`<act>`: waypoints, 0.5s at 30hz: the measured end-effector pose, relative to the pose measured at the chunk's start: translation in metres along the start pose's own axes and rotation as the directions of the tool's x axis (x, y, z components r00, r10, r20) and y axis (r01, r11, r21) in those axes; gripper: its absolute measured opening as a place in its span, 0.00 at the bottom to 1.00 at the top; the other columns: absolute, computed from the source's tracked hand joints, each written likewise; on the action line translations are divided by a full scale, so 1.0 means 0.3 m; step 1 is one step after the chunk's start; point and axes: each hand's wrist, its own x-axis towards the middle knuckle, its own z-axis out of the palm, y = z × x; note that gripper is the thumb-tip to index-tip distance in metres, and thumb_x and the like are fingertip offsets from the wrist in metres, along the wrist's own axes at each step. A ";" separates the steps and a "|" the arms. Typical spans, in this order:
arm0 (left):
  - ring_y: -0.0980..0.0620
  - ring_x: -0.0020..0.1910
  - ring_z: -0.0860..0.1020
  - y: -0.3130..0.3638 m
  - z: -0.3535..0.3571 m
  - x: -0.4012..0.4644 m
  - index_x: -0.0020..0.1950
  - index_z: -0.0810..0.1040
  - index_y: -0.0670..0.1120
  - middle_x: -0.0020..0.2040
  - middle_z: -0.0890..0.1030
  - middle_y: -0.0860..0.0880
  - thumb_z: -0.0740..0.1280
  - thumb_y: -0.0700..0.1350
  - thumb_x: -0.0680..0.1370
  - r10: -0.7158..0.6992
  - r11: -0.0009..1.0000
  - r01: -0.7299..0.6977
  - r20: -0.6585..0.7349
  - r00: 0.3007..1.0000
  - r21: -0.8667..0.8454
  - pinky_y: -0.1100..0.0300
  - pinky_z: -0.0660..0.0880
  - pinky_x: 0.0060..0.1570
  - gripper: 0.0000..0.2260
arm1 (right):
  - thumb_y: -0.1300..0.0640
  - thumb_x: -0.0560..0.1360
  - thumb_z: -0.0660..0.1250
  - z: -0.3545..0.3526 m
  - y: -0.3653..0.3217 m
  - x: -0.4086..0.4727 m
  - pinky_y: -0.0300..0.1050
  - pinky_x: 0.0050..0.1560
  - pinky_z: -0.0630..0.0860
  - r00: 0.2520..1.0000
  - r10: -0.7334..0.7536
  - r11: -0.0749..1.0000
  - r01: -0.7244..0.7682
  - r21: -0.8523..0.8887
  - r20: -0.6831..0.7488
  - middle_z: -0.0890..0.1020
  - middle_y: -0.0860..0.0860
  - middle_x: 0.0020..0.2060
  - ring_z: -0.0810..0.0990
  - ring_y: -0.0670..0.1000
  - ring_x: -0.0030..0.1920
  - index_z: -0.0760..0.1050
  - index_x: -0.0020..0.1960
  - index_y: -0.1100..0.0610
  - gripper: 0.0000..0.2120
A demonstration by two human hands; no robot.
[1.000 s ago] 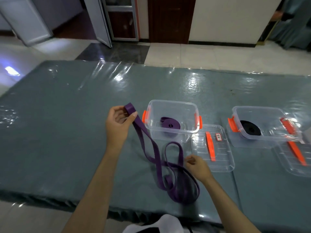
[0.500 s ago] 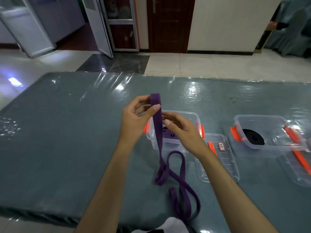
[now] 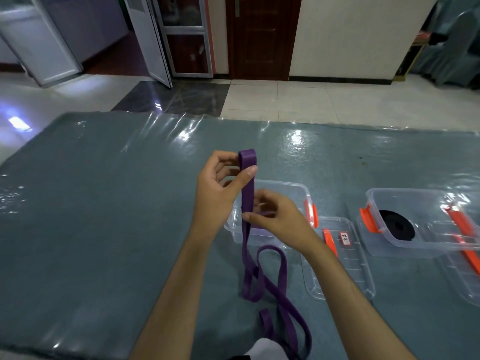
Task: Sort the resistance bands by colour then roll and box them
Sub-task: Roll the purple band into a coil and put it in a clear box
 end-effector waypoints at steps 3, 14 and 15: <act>0.54 0.51 0.85 -0.007 -0.008 0.015 0.55 0.79 0.52 0.52 0.87 0.52 0.79 0.48 0.75 0.013 1.000 -0.013 -0.010 1.000 0.003 0.63 0.81 0.51 0.13 | 0.56 0.78 0.76 0.018 0.032 0.008 0.57 0.60 0.82 0.999 0.041 0.999 -0.041 -0.005 0.003 0.87 0.51 0.47 0.87 0.52 0.49 0.83 0.56 0.54 0.08; 0.49 0.53 0.86 -0.041 -0.075 0.027 0.63 0.83 0.49 0.56 0.87 0.49 0.74 0.54 0.80 -0.137 0.990 0.136 -0.042 0.990 -0.032 0.50 0.85 0.50 0.15 | 0.51 0.84 0.67 0.037 0.027 0.018 0.48 0.57 0.84 0.998 0.021 0.966 -0.035 0.257 0.058 0.88 0.49 0.51 0.87 0.52 0.53 0.82 0.61 0.47 0.08; 0.49 0.52 0.86 -0.042 -0.081 0.024 0.64 0.84 0.49 0.55 0.87 0.48 0.73 0.52 0.81 -0.148 0.989 0.148 -0.004 0.989 -0.027 0.47 0.85 0.52 0.13 | 0.52 0.85 0.66 0.037 0.024 0.023 0.46 0.55 0.83 0.999 0.022 0.960 -0.033 0.278 0.043 0.88 0.50 0.52 0.88 0.51 0.53 0.83 0.61 0.50 0.09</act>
